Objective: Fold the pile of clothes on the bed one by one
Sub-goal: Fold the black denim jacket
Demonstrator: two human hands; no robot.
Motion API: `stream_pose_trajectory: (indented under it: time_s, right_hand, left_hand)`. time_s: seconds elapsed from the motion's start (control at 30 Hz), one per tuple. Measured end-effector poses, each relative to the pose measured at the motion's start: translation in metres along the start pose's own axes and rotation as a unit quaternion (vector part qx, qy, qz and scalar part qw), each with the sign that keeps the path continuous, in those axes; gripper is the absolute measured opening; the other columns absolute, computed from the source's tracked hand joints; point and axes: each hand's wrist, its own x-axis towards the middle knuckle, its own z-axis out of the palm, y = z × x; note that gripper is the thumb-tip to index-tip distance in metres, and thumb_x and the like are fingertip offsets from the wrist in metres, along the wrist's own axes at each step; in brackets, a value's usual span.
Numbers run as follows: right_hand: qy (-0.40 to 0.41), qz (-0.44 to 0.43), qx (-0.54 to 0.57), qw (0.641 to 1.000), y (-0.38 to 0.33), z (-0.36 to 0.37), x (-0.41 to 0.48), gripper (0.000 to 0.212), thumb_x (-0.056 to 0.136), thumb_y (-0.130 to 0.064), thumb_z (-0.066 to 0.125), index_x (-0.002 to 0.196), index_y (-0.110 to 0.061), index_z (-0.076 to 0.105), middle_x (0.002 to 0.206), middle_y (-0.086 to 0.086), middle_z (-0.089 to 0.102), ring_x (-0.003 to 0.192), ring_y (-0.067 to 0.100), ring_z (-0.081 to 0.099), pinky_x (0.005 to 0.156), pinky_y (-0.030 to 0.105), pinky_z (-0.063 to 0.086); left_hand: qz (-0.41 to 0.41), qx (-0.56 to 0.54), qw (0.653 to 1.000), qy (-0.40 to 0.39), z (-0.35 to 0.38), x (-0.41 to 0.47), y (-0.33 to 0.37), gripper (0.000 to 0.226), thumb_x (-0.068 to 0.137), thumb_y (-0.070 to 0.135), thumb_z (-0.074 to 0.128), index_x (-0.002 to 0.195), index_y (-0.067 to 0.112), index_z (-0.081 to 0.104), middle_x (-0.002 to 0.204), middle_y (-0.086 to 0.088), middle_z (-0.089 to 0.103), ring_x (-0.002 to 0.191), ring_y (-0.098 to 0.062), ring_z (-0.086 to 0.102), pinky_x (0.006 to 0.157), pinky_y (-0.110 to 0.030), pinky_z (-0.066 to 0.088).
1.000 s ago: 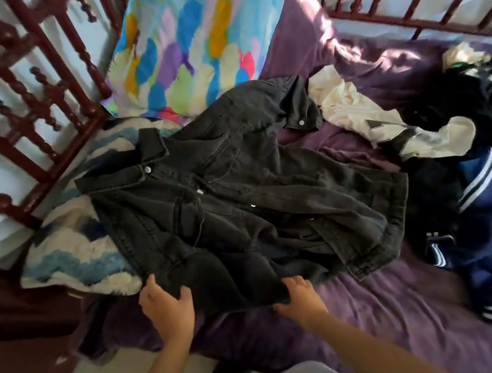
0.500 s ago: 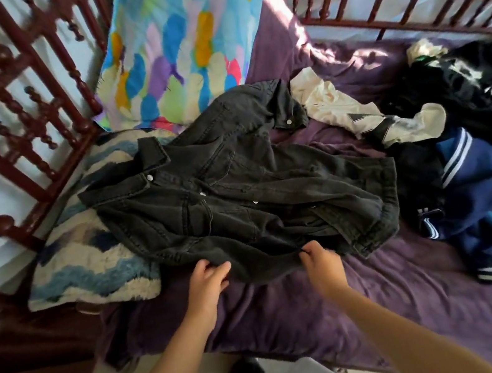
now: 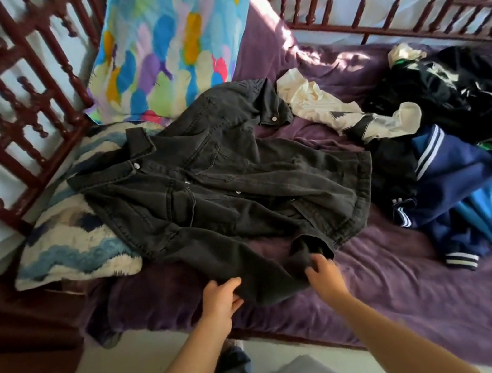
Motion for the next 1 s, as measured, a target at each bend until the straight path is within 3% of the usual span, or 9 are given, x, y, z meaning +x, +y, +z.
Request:
stream_pose_trajectory:
  time_s: [0.1, 0.17, 0.3, 0.47, 0.57, 0.67, 0.83, 0.9, 1.0]
  right_hand:
    - [0.008, 0.075, -0.015, 0.997, 0.047, 0.009, -0.002, 0.052, 0.093, -0.009, 0.042, 0.143, -0.014, 0.031, 0.144, 0.014, 0.037, 0.129, 0.034, 0.037, 0.101, 0.039, 0.036]
    - [0.006, 0.101, 0.122, 0.987, 0.053, 0.015, -0.001, 0.055, 0.091, -0.002, 0.044, 0.144, -0.009, 0.029, 0.132, 0.018, 0.048, 0.106, 0.033, 0.054, 0.089, 0.040, 0.046]
    - [-0.020, 0.179, 0.463, 0.868, 0.029, 0.024, 0.004, 0.046, 0.092, -0.007, 0.053, 0.135, -0.008, 0.035, 0.099, 0.017, 0.056, 0.050, 0.017, 0.053, 0.042, 0.023, 0.043]
    - [-0.021, 0.195, 0.544, 0.815, -0.001, 0.028, 0.007, 0.014, 0.090, -0.001, 0.056, 0.099, -0.006, 0.046, 0.077, 0.014, 0.057, 0.028, 0.008, 0.050, 0.029, 0.013, 0.036]
    - [0.023, 0.185, 0.511, 0.839, -0.007, 0.020, 0.005, 0.026, 0.086, 0.006, 0.056, 0.109, -0.002, 0.049, 0.073, 0.012, 0.053, 0.039, 0.011, 0.051, 0.034, 0.015, 0.037]
    - [0.144, 0.136, 0.441, 0.876, -0.007, -0.005, -0.006, 0.044, 0.084, -0.002, 0.059, 0.126, -0.009, 0.046, 0.094, 0.004, 0.051, 0.079, 0.017, 0.052, 0.068, 0.024, 0.043]
    - [0.313, 0.025, 0.302, 0.900, 0.022, -0.039, -0.043, 0.031, 0.082, -0.011, 0.060, 0.109, -0.023, 0.050, 0.061, -0.008, 0.047, 0.052, 0.009, 0.045, 0.049, 0.024, 0.032]
    - [0.317, 0.053, 0.238, 0.917, 0.046, -0.035, -0.052, 0.023, 0.084, -0.015, 0.060, 0.106, -0.020, 0.056, 0.064, -0.009, 0.050, 0.055, 0.010, 0.046, 0.050, 0.024, 0.029]
    - [0.191, 0.136, 0.117, 0.965, 0.077, -0.019, -0.051, 0.027, 0.092, -0.021, 0.051, 0.118, -0.016, 0.055, 0.097, 0.007, 0.064, 0.080, 0.025, 0.055, 0.062, 0.031, 0.036]
  left_hand:
    - [-0.007, -0.027, 0.999, 0.046, -0.008, -0.006, -0.010, 0.014, 0.089, -0.004, 0.054, 0.098, 0.007, 0.052, 0.087, -0.011, 0.059, 0.074, -0.023, 0.055, 0.064, -0.033, 0.045]
    - [-0.016, -0.043, 0.997, 0.062, -0.013, -0.013, -0.015, 0.015, 0.089, -0.005, 0.051, 0.085, 0.009, 0.051, 0.081, -0.010, 0.057, 0.070, -0.023, 0.054, 0.060, -0.032, 0.043]
    - [-0.043, -0.068, 0.994, 0.080, -0.029, -0.026, -0.023, 0.020, 0.092, -0.005, 0.046, 0.080, 0.011, 0.048, 0.079, -0.014, 0.055, 0.068, -0.025, 0.053, 0.056, -0.032, 0.045]
    - [-0.050, -0.073, 0.991, 0.096, -0.037, -0.030, -0.020, 0.019, 0.092, -0.005, 0.046, 0.079, 0.008, 0.047, 0.077, -0.014, 0.054, 0.067, -0.024, 0.052, 0.036, -0.021, 0.049]
    - [-0.055, -0.081, 0.991, 0.086, -0.028, -0.031, -0.016, 0.016, 0.092, -0.004, 0.047, 0.079, 0.005, 0.048, 0.077, -0.016, 0.055, 0.067, -0.024, 0.053, 0.035, -0.022, 0.048]
    - [-0.052, -0.065, 0.994, 0.064, -0.019, -0.034, -0.010, 0.017, 0.093, -0.001, 0.046, 0.077, 0.003, 0.049, 0.073, -0.017, 0.058, 0.062, -0.025, 0.056, 0.034, -0.021, 0.047]
    - [-0.028, 0.058, 0.998, 0.011, -0.003, -0.040, -0.011, 0.020, 0.095, 0.003, 0.045, 0.076, 0.002, 0.051, 0.047, -0.012, 0.063, 0.031, -0.011, 0.055, 0.033, -0.016, 0.042]
    - [-0.021, 0.130, 0.991, 0.007, 0.003, -0.042, -0.018, 0.018, 0.094, 0.002, 0.047, 0.075, 0.002, 0.050, 0.046, -0.011, 0.063, 0.031, -0.011, 0.055, 0.032, -0.015, 0.042]
    - [-0.028, 0.203, 0.979, 0.018, 0.000, -0.041, -0.032, 0.014, 0.092, 0.000, 0.049, 0.078, 0.003, 0.046, 0.045, -0.011, 0.062, 0.031, -0.012, 0.056, 0.031, -0.016, 0.041]
